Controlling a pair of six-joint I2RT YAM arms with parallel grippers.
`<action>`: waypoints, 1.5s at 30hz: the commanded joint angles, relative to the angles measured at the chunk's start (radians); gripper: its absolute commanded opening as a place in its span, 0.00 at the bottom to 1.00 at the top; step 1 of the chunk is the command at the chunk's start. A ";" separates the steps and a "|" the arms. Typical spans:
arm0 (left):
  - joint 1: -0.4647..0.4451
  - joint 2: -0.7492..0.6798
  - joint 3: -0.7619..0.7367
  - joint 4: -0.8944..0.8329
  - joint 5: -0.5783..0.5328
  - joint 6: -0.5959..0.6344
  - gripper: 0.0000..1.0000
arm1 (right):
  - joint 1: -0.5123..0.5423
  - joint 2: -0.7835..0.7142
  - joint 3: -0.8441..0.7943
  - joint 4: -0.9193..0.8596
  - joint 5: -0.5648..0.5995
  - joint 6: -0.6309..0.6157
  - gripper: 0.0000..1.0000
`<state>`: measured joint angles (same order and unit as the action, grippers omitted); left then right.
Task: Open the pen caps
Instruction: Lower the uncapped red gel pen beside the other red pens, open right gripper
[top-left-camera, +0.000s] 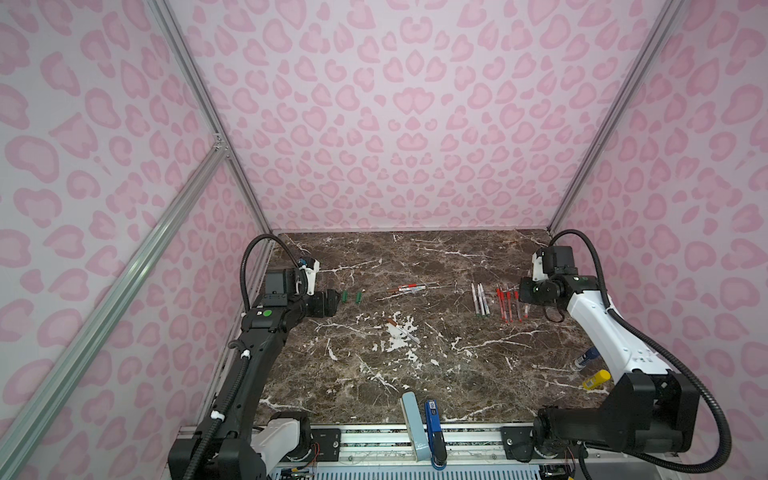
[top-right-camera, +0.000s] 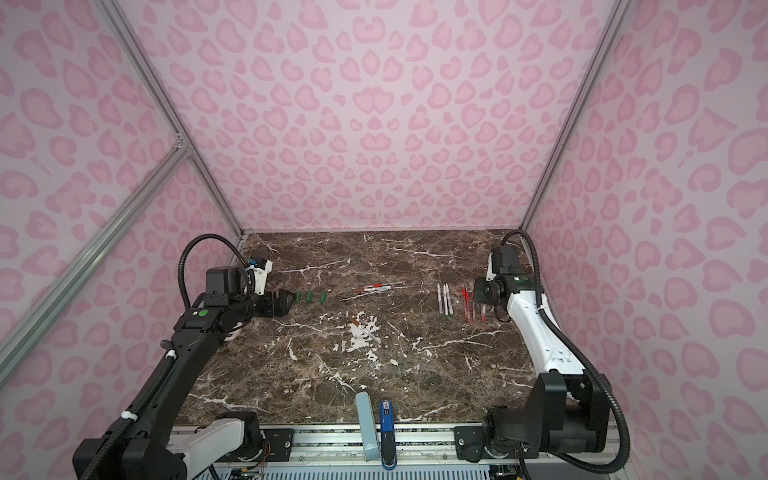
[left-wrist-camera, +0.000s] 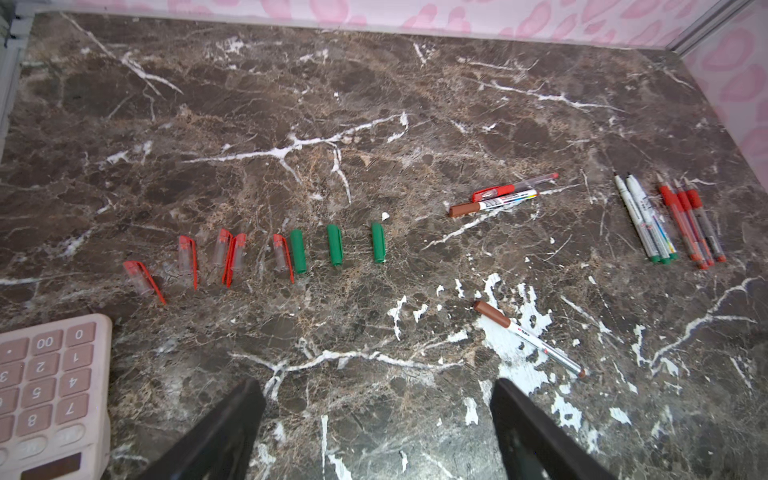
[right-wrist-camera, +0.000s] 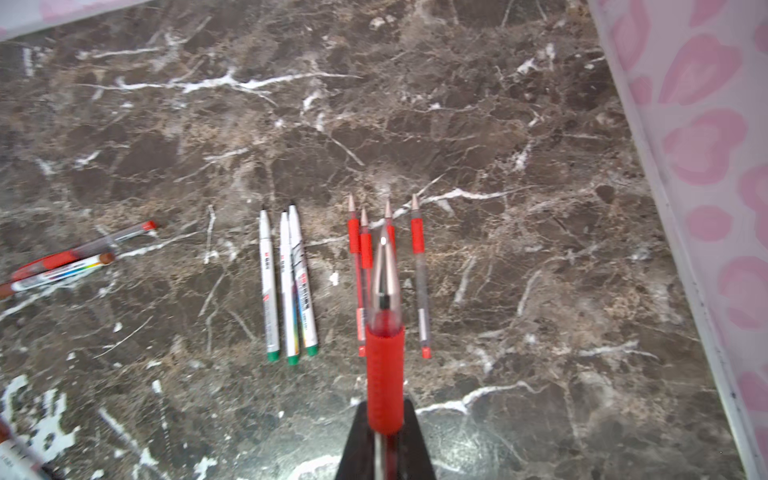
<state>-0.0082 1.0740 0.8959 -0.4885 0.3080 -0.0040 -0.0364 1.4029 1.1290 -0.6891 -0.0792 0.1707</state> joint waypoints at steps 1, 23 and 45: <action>0.015 -0.023 -0.020 0.072 0.059 0.007 0.94 | -0.027 0.077 0.040 -0.031 0.037 -0.047 0.00; 0.051 -0.042 -0.030 0.098 0.092 -0.004 0.98 | -0.151 0.473 0.090 0.136 -0.093 -0.065 0.00; 0.088 -0.058 -0.041 0.108 0.124 -0.025 0.98 | -0.155 0.497 0.095 0.146 -0.076 -0.060 0.15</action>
<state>0.0776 1.0225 0.8585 -0.4164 0.4126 -0.0265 -0.1921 1.9057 1.2282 -0.5335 -0.1764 0.1032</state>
